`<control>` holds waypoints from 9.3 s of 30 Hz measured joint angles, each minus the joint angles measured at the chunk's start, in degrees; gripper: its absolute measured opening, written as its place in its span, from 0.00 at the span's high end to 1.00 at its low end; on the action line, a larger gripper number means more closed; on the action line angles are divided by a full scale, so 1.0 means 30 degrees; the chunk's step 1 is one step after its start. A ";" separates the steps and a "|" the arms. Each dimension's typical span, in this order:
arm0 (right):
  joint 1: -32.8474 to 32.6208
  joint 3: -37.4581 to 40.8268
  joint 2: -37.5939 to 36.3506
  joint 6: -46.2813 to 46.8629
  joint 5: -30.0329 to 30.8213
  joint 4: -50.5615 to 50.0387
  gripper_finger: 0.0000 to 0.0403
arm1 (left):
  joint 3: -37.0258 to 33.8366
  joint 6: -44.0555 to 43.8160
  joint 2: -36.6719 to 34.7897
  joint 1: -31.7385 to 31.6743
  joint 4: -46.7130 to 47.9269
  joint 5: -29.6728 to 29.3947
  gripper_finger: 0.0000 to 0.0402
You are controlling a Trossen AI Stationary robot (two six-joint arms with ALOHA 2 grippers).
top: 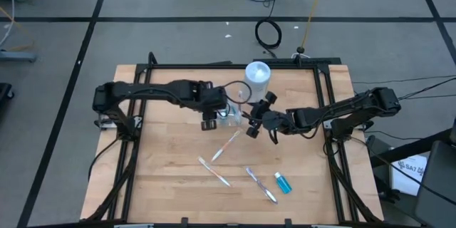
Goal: Pick & Place toothbrushing station
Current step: Put the violet toothbrush into the transparent organizer, then put the bottom orange toothbrush into the transparent organizer
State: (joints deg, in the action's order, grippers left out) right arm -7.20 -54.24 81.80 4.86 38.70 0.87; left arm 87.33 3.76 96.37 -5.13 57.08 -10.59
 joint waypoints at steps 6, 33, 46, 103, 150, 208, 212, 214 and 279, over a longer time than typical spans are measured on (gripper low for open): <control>-0.0015 0.0015 0.0046 0.1382 -0.0051 -0.1041 0.53 | -0.0138 0.0082 -0.2389 0.0271 -0.0244 0.0591 0.60; -0.0138 0.0022 0.0532 0.2661 -0.5793 0.0209 0.47 | -1.2971 -0.0976 -0.7358 0.3092 -1.2354 0.1197 0.60; -0.2104 0.0000 0.1479 0.4856 -0.7049 0.1388 0.49 | -1.3471 -0.1730 -0.8094 0.4146 -1.3291 0.1732 0.60; -0.8169 0.0161 0.7517 1.3164 -0.7478 -0.1396 0.85 | -1.3449 -0.1848 -1.0126 0.3949 -1.4369 0.1354 0.60; 0.3393 0.5034 0.6979 -0.1823 -0.4891 2.7627 1.00 | -1.3449 -0.1652 -1.0126 0.3949 -1.4092 0.1347 0.60; 0.0761 0.5027 0.1515 -0.2505 -0.2843 1.6916 0.61 | -1.3449 -0.2938 -1.0126 0.4607 -1.3525 0.1354 0.60; 0.0010 0.5027 -0.0195 -0.2492 -0.2841 1.4849 0.62 | -1.3449 -0.3047 -1.0126 0.4912 -1.3531 0.1354 0.60; -0.0368 0.5027 -0.0807 -0.2492 -0.2841 1.4311 0.62 | -1.3449 -0.3364 -1.0126 0.5064 -1.3527 0.1350 0.60; -0.0619 0.4998 -0.1545 -0.3949 -0.2914 1.6771 0.62 | -1.3376 -3.3784 -0.0538 1.0770 -1.4016 -0.0012 0.61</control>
State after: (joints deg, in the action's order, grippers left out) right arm -9.06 -39.24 77.17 -6.98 29.95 51.18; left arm 47.20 -97.59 94.76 27.19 15.04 -10.62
